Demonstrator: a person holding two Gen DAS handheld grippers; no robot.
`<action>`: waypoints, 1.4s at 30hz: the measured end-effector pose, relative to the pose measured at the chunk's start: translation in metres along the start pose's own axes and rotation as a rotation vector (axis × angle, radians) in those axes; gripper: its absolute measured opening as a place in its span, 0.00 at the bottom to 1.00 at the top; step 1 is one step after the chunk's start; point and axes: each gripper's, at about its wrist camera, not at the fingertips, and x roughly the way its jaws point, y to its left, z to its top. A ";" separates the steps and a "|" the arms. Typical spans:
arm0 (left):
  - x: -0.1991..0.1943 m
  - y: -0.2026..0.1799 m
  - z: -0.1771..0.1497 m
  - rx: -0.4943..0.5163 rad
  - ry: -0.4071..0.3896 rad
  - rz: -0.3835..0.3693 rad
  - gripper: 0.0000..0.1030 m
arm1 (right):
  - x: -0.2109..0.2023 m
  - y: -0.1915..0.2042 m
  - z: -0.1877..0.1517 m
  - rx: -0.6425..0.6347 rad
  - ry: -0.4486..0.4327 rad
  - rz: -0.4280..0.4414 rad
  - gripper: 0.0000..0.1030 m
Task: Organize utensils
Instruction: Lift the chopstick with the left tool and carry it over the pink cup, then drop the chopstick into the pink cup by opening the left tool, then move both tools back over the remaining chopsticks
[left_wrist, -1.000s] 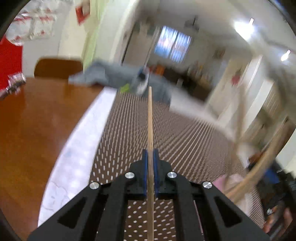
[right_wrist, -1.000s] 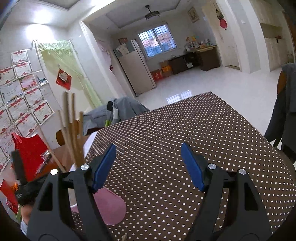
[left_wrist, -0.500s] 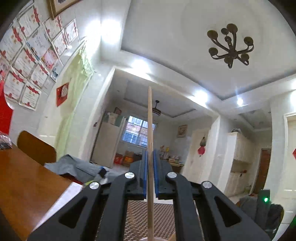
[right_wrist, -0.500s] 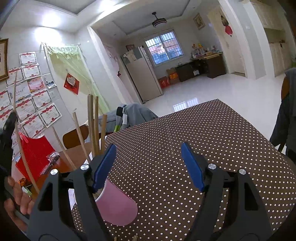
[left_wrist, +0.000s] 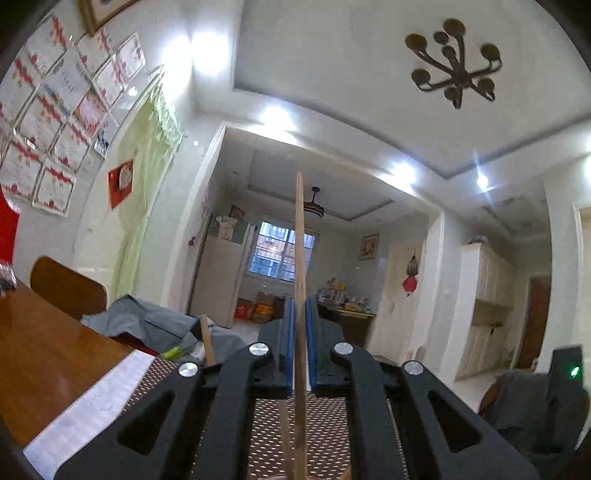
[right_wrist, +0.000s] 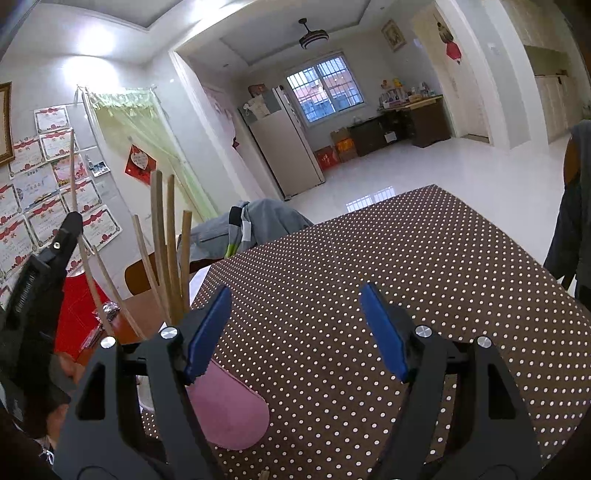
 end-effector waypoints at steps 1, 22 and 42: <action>0.001 0.000 -0.002 0.006 0.004 0.004 0.06 | 0.001 0.001 -0.001 -0.002 0.002 -0.001 0.70; -0.036 0.009 -0.025 0.055 0.192 0.010 0.07 | -0.020 0.028 -0.015 -0.059 -0.007 0.022 0.70; -0.073 0.029 -0.038 -0.011 0.748 -0.019 0.44 | -0.062 0.051 -0.068 -0.165 0.168 -0.008 0.70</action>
